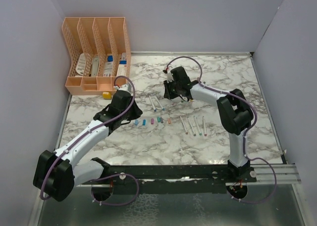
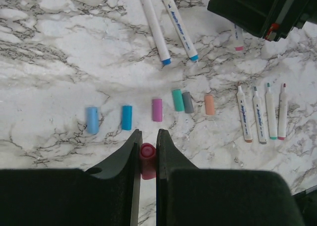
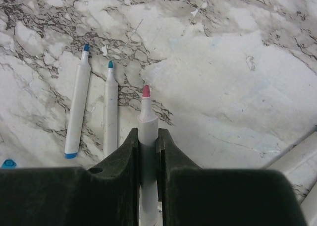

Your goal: Open the pen caps

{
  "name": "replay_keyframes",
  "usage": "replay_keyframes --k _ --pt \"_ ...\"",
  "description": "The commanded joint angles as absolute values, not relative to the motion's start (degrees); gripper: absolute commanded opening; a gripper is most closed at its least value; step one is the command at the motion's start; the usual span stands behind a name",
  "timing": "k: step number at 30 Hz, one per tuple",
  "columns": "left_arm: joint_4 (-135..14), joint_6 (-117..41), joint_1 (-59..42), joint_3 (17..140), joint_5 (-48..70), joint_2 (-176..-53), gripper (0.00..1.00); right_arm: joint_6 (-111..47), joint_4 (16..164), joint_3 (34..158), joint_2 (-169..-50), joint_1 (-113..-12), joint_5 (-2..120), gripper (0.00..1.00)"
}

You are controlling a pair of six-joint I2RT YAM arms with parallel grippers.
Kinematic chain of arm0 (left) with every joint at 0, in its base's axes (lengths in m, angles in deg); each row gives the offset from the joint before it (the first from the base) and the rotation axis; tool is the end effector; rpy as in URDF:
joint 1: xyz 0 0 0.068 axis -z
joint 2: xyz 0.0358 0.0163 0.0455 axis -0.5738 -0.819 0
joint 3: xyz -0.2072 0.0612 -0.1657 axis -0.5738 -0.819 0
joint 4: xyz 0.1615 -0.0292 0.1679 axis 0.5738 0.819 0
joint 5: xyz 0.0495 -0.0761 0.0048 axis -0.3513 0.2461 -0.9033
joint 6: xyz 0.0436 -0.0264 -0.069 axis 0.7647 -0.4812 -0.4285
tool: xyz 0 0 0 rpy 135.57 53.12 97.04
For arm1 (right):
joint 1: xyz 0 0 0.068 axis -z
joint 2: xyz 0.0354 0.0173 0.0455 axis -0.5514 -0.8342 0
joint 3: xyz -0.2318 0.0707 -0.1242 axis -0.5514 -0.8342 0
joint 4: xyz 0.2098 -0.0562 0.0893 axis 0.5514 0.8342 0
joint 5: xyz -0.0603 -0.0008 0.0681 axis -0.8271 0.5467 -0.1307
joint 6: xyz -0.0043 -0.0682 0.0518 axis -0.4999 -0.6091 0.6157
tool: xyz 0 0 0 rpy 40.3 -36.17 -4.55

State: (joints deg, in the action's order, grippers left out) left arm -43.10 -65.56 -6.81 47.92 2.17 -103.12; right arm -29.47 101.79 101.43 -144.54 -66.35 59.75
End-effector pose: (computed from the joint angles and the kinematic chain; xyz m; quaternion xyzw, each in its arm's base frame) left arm 0.2176 -0.1162 0.2329 -0.0864 0.8927 -0.2424 0.3699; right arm 0.3716 0.2530 0.1643 -0.2138 0.9047 0.1927 0.3141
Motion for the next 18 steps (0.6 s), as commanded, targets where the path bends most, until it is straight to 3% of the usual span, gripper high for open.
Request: replay_keyframes --k 1,14,18 --pt "-42.0 -65.5 -6.5 45.9 -0.6 -102.2 0.00 -31.6 100.0 105.1 -147.1 -67.1 58.4 0.01" --pt "-39.9 -64.5 -6.4 43.0 -4.9 -102.8 0.00 -31.1 99.2 104.8 -149.8 -68.0 58.6 0.02" --pt "-39.2 -64.2 -6.4 42.3 -6.8 -103.4 0.00 -30.8 99.6 105.1 -150.2 -68.1 58.6 0.16"
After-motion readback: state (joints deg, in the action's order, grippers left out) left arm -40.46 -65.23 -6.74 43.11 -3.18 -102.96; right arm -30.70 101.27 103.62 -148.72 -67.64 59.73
